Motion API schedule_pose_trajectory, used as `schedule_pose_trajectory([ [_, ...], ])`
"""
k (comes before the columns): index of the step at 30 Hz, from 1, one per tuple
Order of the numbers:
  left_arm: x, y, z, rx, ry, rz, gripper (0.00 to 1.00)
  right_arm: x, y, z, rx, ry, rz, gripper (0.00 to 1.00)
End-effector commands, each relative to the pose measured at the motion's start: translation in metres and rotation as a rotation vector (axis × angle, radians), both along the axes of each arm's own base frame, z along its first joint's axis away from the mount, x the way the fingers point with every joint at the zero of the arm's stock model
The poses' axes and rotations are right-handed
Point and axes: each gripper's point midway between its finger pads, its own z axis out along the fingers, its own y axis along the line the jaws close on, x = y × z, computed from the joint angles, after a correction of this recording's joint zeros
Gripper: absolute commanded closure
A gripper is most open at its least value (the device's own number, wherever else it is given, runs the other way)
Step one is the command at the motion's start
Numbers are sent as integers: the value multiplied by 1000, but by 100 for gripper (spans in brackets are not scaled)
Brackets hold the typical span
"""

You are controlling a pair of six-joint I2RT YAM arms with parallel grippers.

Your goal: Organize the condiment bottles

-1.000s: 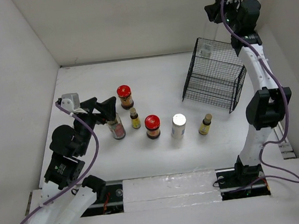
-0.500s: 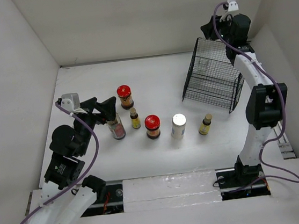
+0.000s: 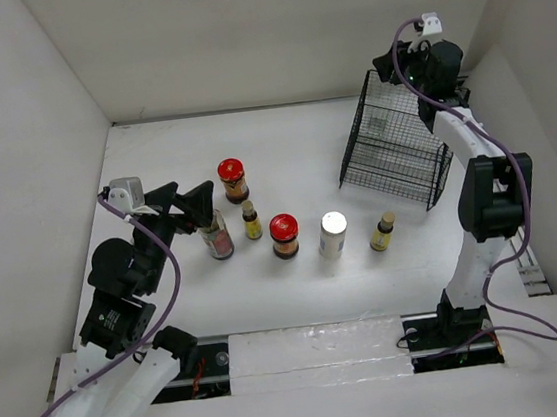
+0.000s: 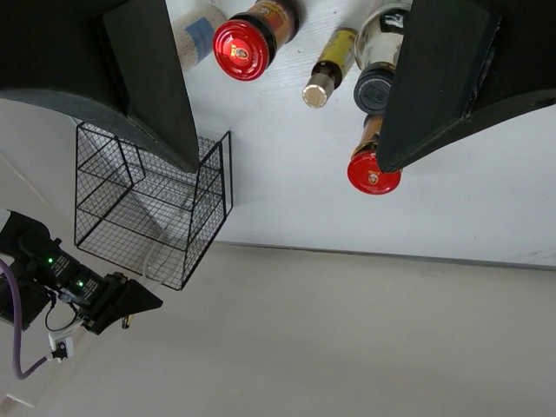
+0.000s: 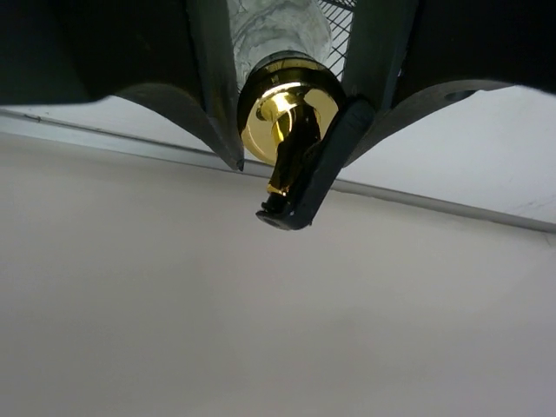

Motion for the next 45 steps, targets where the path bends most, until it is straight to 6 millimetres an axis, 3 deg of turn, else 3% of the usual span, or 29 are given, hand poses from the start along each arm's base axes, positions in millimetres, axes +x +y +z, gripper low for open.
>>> schedule_pose_trajectory([
  [1, -2, 2, 16, -27, -50, 6, 21, -15, -1, 62, 6, -164, -12, 48],
  [2, -2, 4, 16, -29, -49, 16, 21, -16, -4, 70, 8, -173, -26, 37],
  [4, -4, 5, 18, -33, -57, 17, 21, -18, -5, 79, 9, -176, -35, 29],
  [5, -4, 5, 18, -33, -57, 17, 21, -25, -5, 100, 8, -210, -35, 23],
  [9, -3, 9, 18, -36, -56, 36, 21, -40, -9, 135, 12, -255, -63, 13],
  [10, -3, 9, 18, -36, -56, 36, 21, -50, -10, 152, 2, -285, -65, 13],
  [12, -3, 8, 18, -45, -53, 35, 21, -60, -6, 166, -3, -308, -68, 13],
  [13, -3, 8, 18, -45, -53, 35, 21, -69, -8, 170, -9, -311, -80, 13],
  [15, -2, 10, 18, -46, -52, 44, 21, -78, 7, 172, -27, -317, -82, 13],
  [16, -2, 9, 18, -56, -49, 42, 21, -81, 11, 162, -25, -288, -80, 15],
  [18, -2, 11, 18, -58, -48, 51, 21, -99, 24, 166, -31, -294, -60, 22],
  [19, -1, 13, 18, -59, -47, 63, 21, -107, 38, 163, -27, -289, -32, 34],
  [20, -1, 13, 18, -69, -44, 62, 21, -120, 45, 148, -29, -256, -14, 41],
  [21, 2, 13, 14, -62, -28, 74, 23, -127, 51, 139, -4, -230, -4, 54],
  [22, 3, 15, 14, -72, -25, 83, 23, -137, 70, 130, 7, -210, 38, 69],
  [23, 3, 15, 14, -72, -24, 83, 23, -144, 81, 96, 7, -142, 63, 88],
  [24, 3, 16, 12, -68, -16, 92, 23, -161, 88, 98, 21, -147, 76, 94],
  [25, 4, 18, 11, -70, -16, 103, 23, -171, 98, 87, 28, -125, 97, 98],
  [26, 7, 20, 9, -76, -3, 123, 23, -184, 119, 59, 21, -72, 135, 99],
  [27, 8, 22, 6, -82, 9, 139, 23, -198, 125, 55, 19, -57, 149, 99],
  [28, 11, 24, 2, -84, 29, 156, 23, -206, 133, 46, 15, -36, 163, 98],
  [30, 12, 26, 2, -110, 36, 173, 23, -229, 152, 24, 10, 20, 205, 85],
  [32, 13, 32, 2, -114, 37, 205, 23, -247, 163, 2, -21, 99, 240, 66],
  [33, 13, 31, 2, -126, 39, 204, 21, -262, 177, -8, -50, 121, 290, 48],
  [36, 13, 33, -1, -119, 51, 214, 20, -300, 204, -33, -162, 203, 428, 24],
  [40, 15, 34, 0, -118, 53, 223, 19, -339, 231, -68, -293, 330, 570, 10],
  [43, 18, 32, -2, -113, 61, 223, 19, -354, 250, -79, -343, 349, 645, 6],
  [45, 18, 32, -2, -113, 61, 223, 19, -352, 255, -90, -375, 379, 648, 6],
])
